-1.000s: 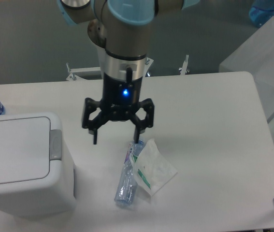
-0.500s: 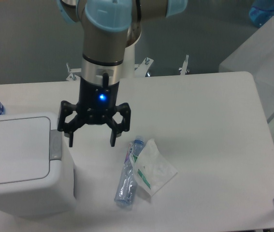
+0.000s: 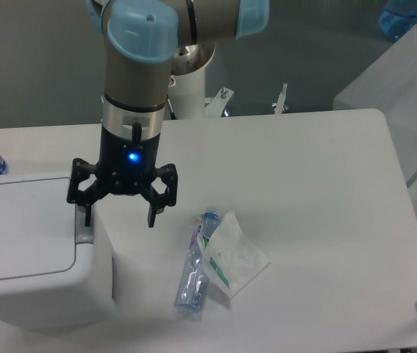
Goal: Open the trash can
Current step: 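Hook the gripper finger under the lid edge and lift it open, then hold the gripper at the raised lid edge, keeping the can open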
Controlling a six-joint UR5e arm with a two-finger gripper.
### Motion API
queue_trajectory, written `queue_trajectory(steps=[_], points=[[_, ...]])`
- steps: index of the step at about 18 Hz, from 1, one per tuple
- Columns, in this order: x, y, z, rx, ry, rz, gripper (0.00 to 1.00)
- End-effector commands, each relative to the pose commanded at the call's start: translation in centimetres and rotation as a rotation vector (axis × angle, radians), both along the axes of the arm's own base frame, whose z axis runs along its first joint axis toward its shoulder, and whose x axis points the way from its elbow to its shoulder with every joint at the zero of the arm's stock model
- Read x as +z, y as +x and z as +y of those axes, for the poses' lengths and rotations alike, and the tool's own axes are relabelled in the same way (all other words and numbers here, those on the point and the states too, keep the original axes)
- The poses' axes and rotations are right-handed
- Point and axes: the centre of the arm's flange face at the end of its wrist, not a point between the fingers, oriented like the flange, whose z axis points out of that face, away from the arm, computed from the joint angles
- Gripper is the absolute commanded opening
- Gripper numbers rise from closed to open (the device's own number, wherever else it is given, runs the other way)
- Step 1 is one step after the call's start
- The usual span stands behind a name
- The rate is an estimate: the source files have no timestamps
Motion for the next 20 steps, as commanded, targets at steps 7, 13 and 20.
queue_trajectory(steps=[7, 13, 20], points=[[-0.6, -0.1, 0.3, -0.004, -0.008, -0.003, 1.00], [-1.1, -0.3, 0.5, -0.005, -0.014, -0.007, 1.00], [-1.2, -0.3, 0.5, -0.004, -0.016, -0.007, 1.00]])
